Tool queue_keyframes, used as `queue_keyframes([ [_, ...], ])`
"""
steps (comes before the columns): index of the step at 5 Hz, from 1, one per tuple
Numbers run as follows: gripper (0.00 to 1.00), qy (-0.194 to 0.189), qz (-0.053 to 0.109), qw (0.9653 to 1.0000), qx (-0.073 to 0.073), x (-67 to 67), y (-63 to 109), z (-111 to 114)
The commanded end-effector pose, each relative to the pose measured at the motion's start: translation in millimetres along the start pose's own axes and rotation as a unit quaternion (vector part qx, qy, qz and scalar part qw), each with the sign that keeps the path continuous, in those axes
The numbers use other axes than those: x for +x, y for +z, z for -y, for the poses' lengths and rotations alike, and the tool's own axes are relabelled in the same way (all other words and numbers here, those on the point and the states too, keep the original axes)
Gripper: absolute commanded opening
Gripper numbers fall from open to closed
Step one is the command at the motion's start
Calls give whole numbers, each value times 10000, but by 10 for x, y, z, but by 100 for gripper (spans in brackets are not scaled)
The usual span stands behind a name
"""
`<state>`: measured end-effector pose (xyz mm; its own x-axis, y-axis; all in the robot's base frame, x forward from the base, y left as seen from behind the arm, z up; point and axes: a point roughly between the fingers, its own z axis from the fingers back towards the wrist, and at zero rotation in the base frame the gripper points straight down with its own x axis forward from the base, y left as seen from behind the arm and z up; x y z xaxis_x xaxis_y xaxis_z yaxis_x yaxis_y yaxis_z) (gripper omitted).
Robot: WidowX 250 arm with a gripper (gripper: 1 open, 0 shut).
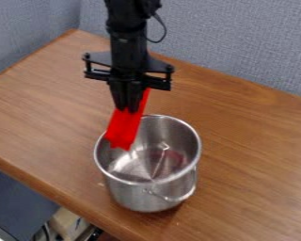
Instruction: Move the red object from the metal pot to the table
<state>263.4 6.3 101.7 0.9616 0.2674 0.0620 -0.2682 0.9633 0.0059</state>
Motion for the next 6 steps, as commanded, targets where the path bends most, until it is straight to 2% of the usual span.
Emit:
queue_keyframes([
  [1,0,-125,404,9989,-195,67,230,225],
  [3,0,-511,524,9965,-400,9,219,864],
  [4,0,-696,610,9950,-363,-57,109,1168],
  [5,0,-874,539,9942,-331,-88,-39,1368],
  [6,0,-975,523,9935,-283,-147,-154,1393],
])
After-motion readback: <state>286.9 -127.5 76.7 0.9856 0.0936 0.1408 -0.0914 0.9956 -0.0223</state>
